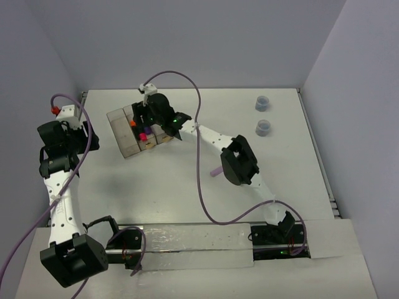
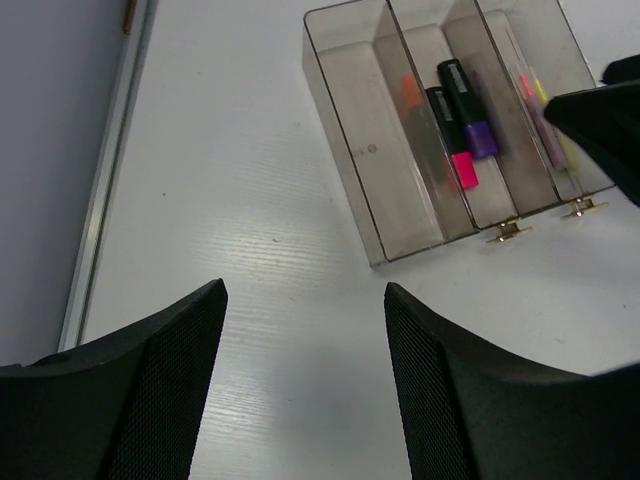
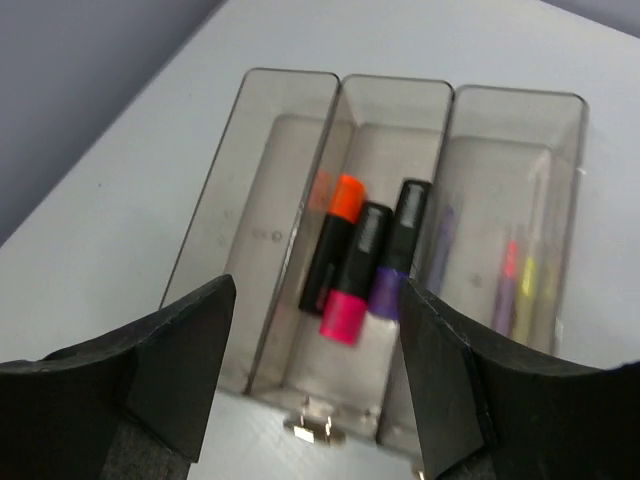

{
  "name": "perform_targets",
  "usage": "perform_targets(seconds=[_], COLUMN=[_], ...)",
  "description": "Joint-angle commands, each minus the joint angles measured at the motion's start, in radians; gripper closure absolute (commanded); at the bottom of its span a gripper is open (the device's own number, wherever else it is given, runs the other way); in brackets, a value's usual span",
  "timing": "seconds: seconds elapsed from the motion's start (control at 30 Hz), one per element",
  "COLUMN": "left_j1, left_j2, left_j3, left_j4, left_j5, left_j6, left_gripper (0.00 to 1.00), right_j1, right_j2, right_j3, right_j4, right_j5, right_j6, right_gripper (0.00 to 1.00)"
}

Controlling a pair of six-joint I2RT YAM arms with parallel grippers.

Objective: Sort the stationery into containers
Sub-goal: Place the pen in the storage box, then pick up the pen from the center of the board.

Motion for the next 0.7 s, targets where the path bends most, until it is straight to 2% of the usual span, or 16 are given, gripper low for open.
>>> perform_targets(seconds=[0.0, 0.1, 0.13, 0.17, 0.33, 0.37, 0.4, 0.5, 0.67], left_j1=[0.005, -0.036, -0.042, -0.156, -0.530, -0.641, -0.665, -0.860, -1.055], left_j2=[0.084, 0.190, 0.224, 0.278, 0.439, 0.473, 0.500, 0.624, 0.884], left_j3=[0.146, 0.365, 0.374, 0.514, 0.723, 0.749, 0.755, 0.830, 0.978], left_j4=[-0.123, -0.266, -0.300, -0.347, -0.429, -0.429, -0.429, -0.423, -0.440], left_j5=[0.184, 0.297, 0.295, 0.249, 0.039, 0.016, 0.011, -0.038, -0.086], left_j6=[0.050, 0.077, 0.082, 0.086, 0.129, 0.129, 0.128, 0.132, 0.118], left_gripper=[0.31, 0.32, 0.32, 0.33, 0.29, 0.28, 0.28, 0.24, 0.18], right_j1=[-0.048, -0.125, -0.127, -0.169, -0.369, -0.412, -0.442, -0.511, -0.547], right_j2=[-0.361, -0.592, -0.599, -0.709, -0.906, -0.943, -0.950, -1.055, -1.151], right_j3=[-0.189, -0.363, -0.367, -0.425, -0.642, -0.710, -0.724, -0.830, -0.932], right_j4=[0.087, 0.060, 0.056, -0.009, -0.128, -0.156, -0.161, -0.181, -0.210], right_j5=[-0.002, -0.009, -0.008, 0.014, 0.026, 0.026, 0.026, 0.033, 0.028], right_j6=[0.041, 0.092, 0.094, 0.122, 0.222, 0.243, 0.247, 0.250, 0.234], right_gripper=[0.25, 0.25, 0.25, 0.24, 0.24, 0.24, 0.24, 0.24, 0.23])
